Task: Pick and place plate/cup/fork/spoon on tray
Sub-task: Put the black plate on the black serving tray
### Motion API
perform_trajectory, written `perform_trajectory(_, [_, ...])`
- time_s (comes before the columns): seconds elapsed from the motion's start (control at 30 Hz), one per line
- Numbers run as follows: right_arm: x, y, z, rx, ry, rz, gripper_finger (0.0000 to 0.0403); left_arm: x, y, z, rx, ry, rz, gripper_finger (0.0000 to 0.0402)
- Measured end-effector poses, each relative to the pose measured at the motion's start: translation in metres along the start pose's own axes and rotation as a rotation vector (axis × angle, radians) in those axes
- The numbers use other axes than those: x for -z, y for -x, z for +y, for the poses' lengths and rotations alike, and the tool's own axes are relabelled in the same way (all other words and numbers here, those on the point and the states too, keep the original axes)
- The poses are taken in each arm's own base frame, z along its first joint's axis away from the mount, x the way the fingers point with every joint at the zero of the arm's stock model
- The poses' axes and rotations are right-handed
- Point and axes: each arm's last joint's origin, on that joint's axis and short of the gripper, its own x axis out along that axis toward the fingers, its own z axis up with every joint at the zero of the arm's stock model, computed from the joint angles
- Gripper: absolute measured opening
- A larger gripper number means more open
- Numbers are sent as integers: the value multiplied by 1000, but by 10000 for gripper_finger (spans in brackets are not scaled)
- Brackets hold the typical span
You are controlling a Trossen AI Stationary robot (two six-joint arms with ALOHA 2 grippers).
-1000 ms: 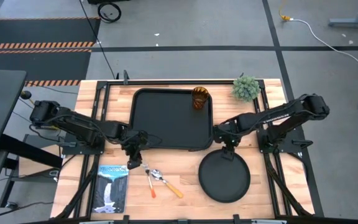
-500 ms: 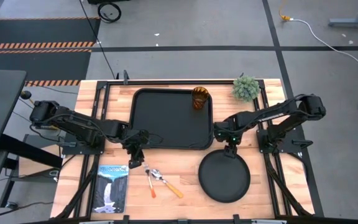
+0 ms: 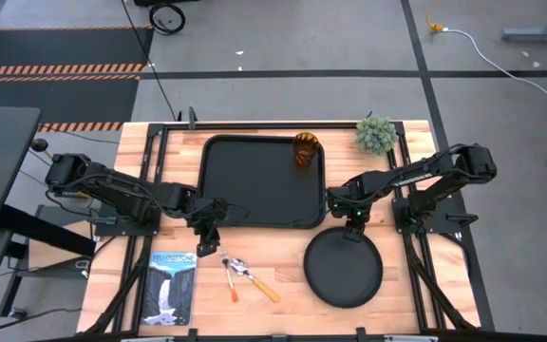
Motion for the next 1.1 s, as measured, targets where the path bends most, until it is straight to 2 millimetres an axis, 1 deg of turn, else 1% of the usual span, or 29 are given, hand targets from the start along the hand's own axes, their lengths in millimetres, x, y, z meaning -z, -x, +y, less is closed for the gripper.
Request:
perform_trajectory(0.13, [0, 1, -1, -12, -16, 3, 20, -2, -1, -3, -88, -43, -68, 103])
perform_trajectory(0.17, [-1, 1, -2, -18, -33, 5, 13, -2, -1, -4, -104, -54, -87, 103])
perform_trajectory(0.33, [-3, 3, -5, -89, -117, 17, 19, -3, -1, -4, -152, -60, -115, 103])
perform_trajectory(0.43, [-2, 5, -4, -149, -130, 31, 11, -3, -1, -4, -152, -61, -115, 103])
perform_trajectory(0.53, [-3, 7, 1, -212, -139, 22, 9, -3, -1, -4, -153, -63, -110, 103])
perform_trajectory(0.67, [-8, 12, 11, -281, -156, -55, 10, -3, -1, -4, -158, -95, -108, 103])
perform_trajectory(0.77, [-13, 15, 13, -275, -258, -133, 10, -5, -1, -2, -206, -99, -149, 103])
perform_trajectory(0.87, [-16, 21, 12, -224, -399, -241, 10, -9, 1, 0, -321, -88, -222, 103])
perform_trajectory(1.0, [-18, 29, 6, -182, -606, -349, 10, -12, 3, 4, -483, -79, -311, 103])
perform_trajectory(1.1, [-20, 34, -1, -158, -753, -419, 10, -15, 5, 5, -558, -89, -365, 103])
